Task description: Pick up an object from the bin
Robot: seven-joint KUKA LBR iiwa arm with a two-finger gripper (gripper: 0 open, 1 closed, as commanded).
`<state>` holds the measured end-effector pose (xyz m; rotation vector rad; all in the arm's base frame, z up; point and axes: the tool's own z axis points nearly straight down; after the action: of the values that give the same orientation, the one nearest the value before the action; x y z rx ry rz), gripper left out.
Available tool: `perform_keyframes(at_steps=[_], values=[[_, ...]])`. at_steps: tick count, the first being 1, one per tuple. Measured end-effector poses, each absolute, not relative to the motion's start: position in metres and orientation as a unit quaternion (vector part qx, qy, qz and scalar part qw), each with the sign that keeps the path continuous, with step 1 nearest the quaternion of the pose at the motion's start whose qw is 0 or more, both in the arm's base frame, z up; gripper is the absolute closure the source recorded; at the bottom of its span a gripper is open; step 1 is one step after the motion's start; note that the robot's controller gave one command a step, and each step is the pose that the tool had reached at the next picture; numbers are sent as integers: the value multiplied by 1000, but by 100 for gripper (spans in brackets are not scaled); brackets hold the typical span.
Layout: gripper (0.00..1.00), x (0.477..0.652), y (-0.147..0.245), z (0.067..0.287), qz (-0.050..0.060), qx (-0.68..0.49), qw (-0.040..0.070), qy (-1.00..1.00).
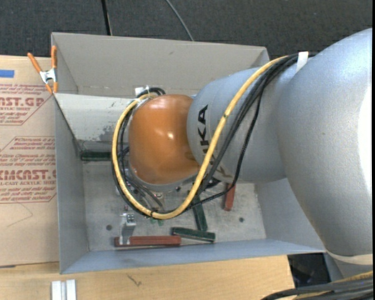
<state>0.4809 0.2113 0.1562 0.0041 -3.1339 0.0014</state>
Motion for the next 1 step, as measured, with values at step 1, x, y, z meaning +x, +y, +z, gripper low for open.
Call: perform_keyframes(at_steps=[1], values=[[0,483,210,160,-1,0,0,-1000]])
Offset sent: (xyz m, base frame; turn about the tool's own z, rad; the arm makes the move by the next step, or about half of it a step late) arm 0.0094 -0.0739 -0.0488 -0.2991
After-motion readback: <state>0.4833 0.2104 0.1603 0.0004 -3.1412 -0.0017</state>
